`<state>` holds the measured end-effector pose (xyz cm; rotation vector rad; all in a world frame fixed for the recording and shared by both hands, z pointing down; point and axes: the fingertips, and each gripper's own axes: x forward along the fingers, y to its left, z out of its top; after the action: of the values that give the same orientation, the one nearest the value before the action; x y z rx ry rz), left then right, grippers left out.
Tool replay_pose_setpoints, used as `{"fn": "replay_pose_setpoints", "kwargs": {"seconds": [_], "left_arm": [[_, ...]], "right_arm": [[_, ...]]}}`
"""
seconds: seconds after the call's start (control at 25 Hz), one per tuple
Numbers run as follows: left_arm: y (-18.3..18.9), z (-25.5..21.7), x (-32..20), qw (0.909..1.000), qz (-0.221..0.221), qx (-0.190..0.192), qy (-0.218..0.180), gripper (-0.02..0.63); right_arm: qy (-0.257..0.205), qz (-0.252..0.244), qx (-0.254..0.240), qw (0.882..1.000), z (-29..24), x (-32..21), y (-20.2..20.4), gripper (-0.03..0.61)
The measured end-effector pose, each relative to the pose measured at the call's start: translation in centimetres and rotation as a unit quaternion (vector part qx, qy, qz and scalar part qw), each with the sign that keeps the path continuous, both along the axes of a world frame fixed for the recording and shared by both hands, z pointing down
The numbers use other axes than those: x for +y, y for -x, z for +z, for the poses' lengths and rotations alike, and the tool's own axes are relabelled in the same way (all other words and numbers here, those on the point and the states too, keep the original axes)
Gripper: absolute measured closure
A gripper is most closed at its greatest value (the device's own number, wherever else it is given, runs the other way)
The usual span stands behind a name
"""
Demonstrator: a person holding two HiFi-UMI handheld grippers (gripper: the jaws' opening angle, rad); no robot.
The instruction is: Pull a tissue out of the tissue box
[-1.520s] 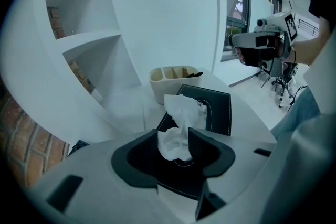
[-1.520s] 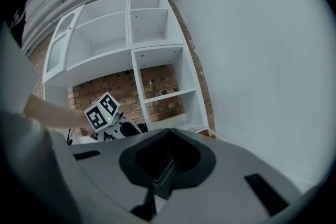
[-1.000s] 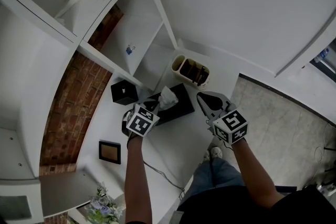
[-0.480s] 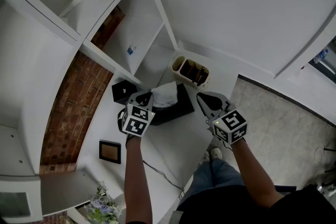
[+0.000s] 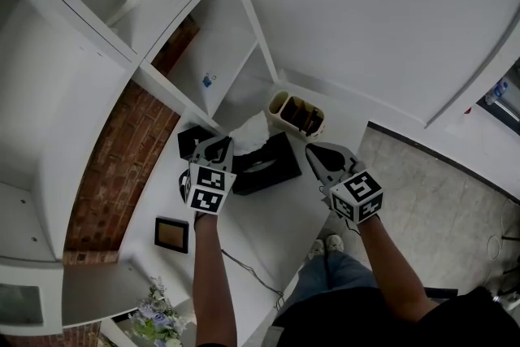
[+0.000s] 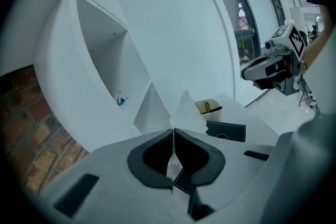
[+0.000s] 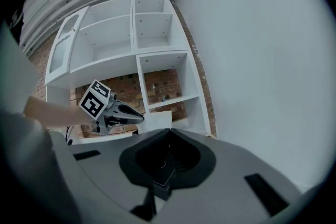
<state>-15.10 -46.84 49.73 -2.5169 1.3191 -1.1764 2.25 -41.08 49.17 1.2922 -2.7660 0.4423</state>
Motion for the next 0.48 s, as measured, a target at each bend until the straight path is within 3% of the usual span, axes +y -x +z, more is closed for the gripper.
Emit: {"fn": "replay_pose_setpoints", "kwargs": {"seconds": [0.28, 0.36, 0.48], "left_arm": [[-0.4, -5.0, 1.3, 0.995, -0.038, 0.066, -0.064, 0.598], [-0.2, -6.8, 1.9, 0.9892, -0.06, 0.099, -0.089, 0.598], [0.5, -9.3, 3.0, 0.9736, -0.101, 0.161, -0.126, 0.598]], "right_arm": [[-0.024, 0.011, -0.012, 1.0, -2.1, 0.0, -0.7, 0.581], [-0.036, 0.018, -0.016, 0.999, -3.1, -0.1, -1.0, 0.581], [-0.054, 0.021, -0.021, 0.998, -4.4, 0.2, -0.9, 0.58]]}}
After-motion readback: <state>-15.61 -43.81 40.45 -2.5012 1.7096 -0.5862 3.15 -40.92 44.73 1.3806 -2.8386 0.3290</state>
